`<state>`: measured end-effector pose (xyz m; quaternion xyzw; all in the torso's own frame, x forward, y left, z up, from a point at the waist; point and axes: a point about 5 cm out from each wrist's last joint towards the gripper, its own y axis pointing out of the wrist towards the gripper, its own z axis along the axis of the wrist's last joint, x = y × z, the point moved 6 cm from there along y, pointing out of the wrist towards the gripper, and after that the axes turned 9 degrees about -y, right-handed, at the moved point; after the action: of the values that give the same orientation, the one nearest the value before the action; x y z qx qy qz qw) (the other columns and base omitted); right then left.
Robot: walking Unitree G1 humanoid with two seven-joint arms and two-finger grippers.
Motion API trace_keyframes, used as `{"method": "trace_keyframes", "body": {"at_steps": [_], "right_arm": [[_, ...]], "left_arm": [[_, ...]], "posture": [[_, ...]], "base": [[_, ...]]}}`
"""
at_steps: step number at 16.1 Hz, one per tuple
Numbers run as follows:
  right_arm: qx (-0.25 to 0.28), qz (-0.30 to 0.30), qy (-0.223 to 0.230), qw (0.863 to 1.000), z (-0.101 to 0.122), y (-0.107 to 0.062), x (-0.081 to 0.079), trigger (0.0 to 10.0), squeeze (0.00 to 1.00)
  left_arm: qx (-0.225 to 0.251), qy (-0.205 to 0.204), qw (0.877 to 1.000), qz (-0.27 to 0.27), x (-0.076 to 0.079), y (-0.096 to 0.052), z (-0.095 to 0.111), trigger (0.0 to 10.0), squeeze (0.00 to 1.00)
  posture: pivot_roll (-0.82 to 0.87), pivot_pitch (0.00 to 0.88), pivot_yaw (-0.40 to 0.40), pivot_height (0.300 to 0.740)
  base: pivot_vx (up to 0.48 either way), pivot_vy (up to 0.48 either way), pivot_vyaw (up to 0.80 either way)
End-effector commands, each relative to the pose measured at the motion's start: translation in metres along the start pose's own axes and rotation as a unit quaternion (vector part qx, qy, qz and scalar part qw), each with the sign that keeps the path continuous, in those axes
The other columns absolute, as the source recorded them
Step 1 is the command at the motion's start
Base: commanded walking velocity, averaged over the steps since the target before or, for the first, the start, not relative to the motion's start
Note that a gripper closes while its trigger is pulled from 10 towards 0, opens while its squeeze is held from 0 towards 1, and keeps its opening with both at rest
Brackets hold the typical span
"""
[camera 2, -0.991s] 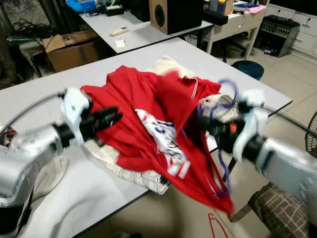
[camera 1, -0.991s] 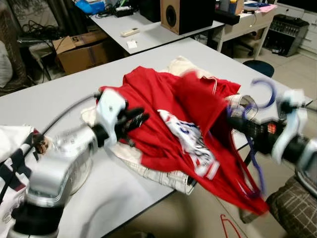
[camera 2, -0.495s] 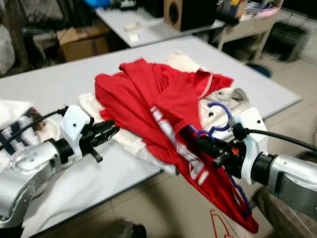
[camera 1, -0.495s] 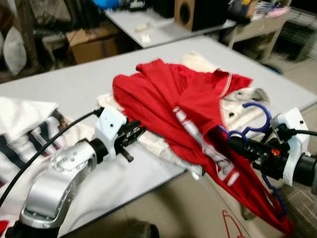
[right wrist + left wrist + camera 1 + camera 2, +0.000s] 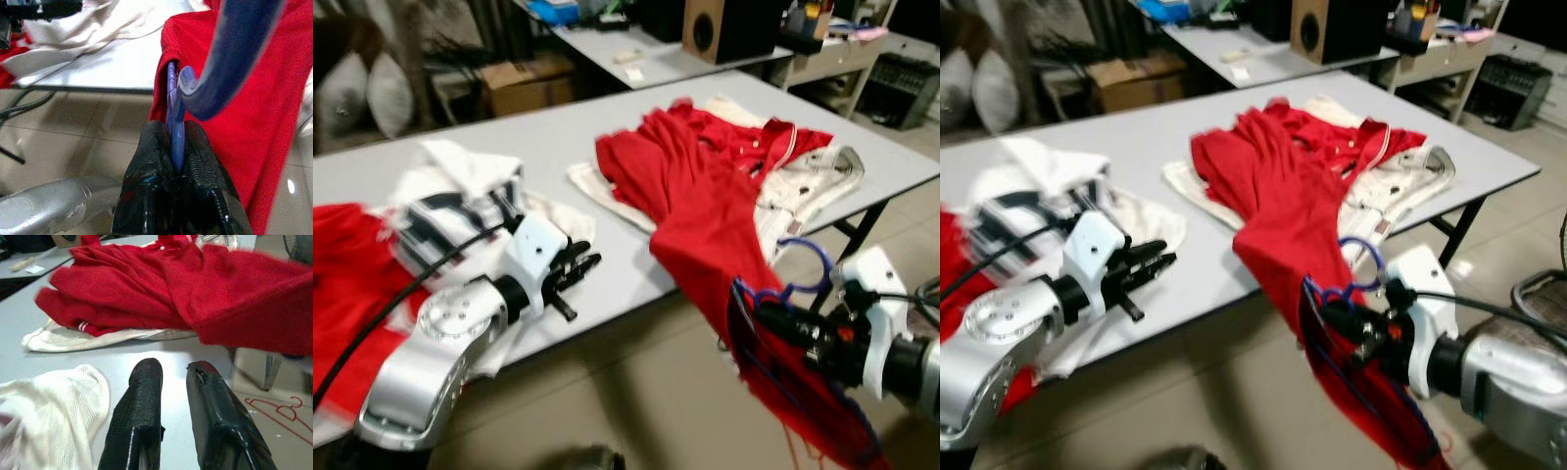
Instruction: Hang hanger
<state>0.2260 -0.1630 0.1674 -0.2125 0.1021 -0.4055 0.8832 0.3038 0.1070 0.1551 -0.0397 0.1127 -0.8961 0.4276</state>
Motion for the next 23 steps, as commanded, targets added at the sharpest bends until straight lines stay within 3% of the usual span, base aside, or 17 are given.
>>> {"method": "trace_keyframes", "body": {"at_steps": [1,2,3,6,8,14,16,17,19,23], "right_arm": [[0.007,-0.015,0.004,1.0,0.0,0.0,0.003,10.0,0.0],[0.068,-0.077,-0.005,0.995,0.019,-0.001,0.02,10.0,0.0],[0.099,-0.097,-0.028,0.99,0.032,-0.003,0.025,10.0,0.0],[0.129,-0.09,-0.043,0.987,0.047,-0.006,0.021,10.0,0.0],[0.078,-0.001,-0.054,0.996,0.023,-0.001,-0.013,10.0,0.0],[-0.019,0.113,-0.051,0.992,-0.023,-0.005,-0.052,10.0,0.0],[-0.052,0.121,-0.042,0.99,-0.047,0.001,-0.055,10.0,0.0],[-0.042,0.093,-0.028,0.994,-0.051,0.009,-0.048,10.0,0.0],[-0.018,0.074,-0.019,0.997,-0.048,0.018,-0.044,10.0,0.0],[0.006,0.104,-0.024,0.994,-0.042,0.026,-0.052,10.0,0.0]], "left_arm": [[0.002,0.009,1.0,-0.002,0.001,0.0,0.002,10.0,0.0],[0.011,0.005,1.0,0.008,-0.001,0.002,0.002,10.0,0.0],[0.02,-0.008,1.0,0.012,0.0,0.003,0.003,10.0,0.0],[0.024,-0.029,0.999,0.008,0.002,0.004,0.004,10.0,0.0],[0.01,-0.018,1.0,-0.005,0.006,0.002,-0.003,10.0,0.0],[-0.029,-0.006,1.0,-0.011,0.007,-0.008,-0.021,10.0,0.0],[-0.042,-0.011,0.999,-0.013,0.011,-0.013,-0.03,10.0,0.0],[-0.042,-0.016,0.999,0.003,0.009,-0.012,-0.037,10.0,0.0],[-0.034,-0.04,0.997,0.048,-0.004,-0.012,-0.045,10.0,0.0],[-0.02,-0.056,0.997,0.041,-0.001,-0.017,-0.044,10.0,0.0]], "posture": [[-0.02,0.009,0.089,0.74],[-0.02,0.013,0.093,0.74],[-0.02,0.016,0.098,0.74],[-0.02,0.019,0.101,0.74],[-0.03,0.022,0.097,0.74],[-0.02,0.04,0.077,0.74],[-0.02,0.045,0.072,0.74],[-0.02,0.046,0.071,0.74],[-0.02,0.044,0.068,0.74],[-0.01,0.035,0.047,0.74]], "base": [[0.0,0.0,0.0],[0.0,0.0,0.0],[0.0,0.0,0.0],[0.0,0.0,0.8],[0.0,0.0,0.8],[0.0,0.0,0.8],[0.0,0.0,0.8],[0.0,0.0,0.8],[0.0,0.0,0.8],[0.0,0.0,0.8]]}}
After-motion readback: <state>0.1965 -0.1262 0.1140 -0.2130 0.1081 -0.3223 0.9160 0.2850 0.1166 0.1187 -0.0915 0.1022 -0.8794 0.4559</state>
